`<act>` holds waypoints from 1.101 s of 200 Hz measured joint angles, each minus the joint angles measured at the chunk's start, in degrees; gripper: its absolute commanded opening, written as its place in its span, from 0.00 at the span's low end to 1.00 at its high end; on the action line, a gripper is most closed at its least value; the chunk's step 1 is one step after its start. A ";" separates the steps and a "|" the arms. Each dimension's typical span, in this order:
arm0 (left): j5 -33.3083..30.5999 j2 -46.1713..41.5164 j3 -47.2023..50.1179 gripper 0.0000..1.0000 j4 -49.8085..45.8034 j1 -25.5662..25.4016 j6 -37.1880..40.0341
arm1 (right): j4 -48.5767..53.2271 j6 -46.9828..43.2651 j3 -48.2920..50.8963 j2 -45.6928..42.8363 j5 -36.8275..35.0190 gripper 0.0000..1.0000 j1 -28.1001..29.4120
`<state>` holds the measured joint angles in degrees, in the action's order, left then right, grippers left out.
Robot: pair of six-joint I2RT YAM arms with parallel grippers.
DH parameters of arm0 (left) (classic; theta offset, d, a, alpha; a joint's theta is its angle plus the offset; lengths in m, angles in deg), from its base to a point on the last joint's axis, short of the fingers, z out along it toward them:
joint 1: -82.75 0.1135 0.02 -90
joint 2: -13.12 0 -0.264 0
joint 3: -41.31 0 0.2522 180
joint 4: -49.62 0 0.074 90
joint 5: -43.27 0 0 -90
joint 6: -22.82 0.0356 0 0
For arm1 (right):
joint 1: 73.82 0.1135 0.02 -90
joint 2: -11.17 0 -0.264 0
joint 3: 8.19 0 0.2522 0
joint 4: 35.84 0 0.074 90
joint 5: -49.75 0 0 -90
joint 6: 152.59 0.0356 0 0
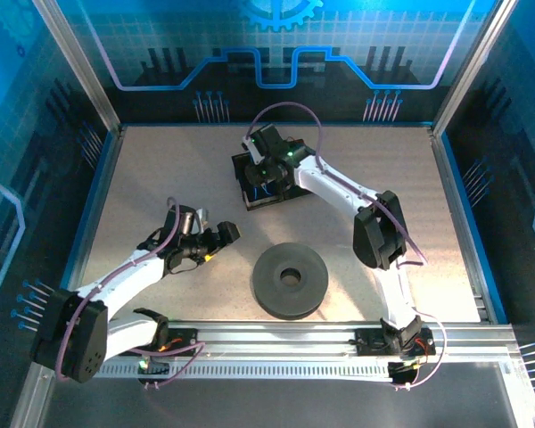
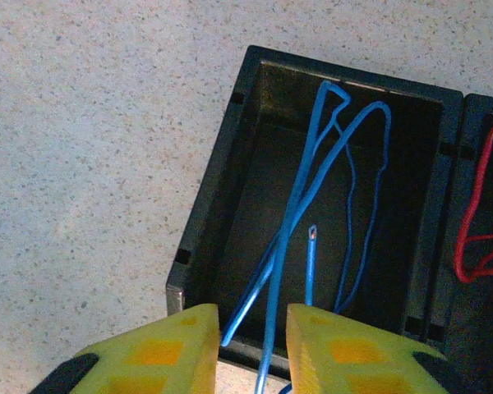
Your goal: Wrap the cables
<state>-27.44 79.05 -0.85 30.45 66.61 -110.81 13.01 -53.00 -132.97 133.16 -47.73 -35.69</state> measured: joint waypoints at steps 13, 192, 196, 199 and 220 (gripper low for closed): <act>-0.15 -0.44 -0.04 0.99 -0.37 0.00 0.09 | 0.48 -0.02 -0.02 0.17 0.11 0.28 -0.17; -6.25 -18.21 -1.60 0.99 -6.05 -0.22 -0.24 | -3.32 -0.20 13.75 -20.48 -0.72 0.00 -0.63; -6.49 -18.62 -1.88 0.99 -6.19 -0.22 -0.24 | -3.76 -0.20 14.38 -21.90 -0.42 0.00 -0.63; -6.64 -18.95 -2.19 0.99 -6.27 -0.22 -0.22 | -4.00 -0.20 14.88 -23.39 -0.04 0.00 -0.66; -7.17 -20.06 -4.42 0.99 -7.23 -0.22 0.07 | -6.40 0.31 19.54 -32.37 2.36 0.00 -0.90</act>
<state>-34.61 58.99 -5.27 23.22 66.39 -110.75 6.60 -52.70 -113.43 100.79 -45.37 -36.59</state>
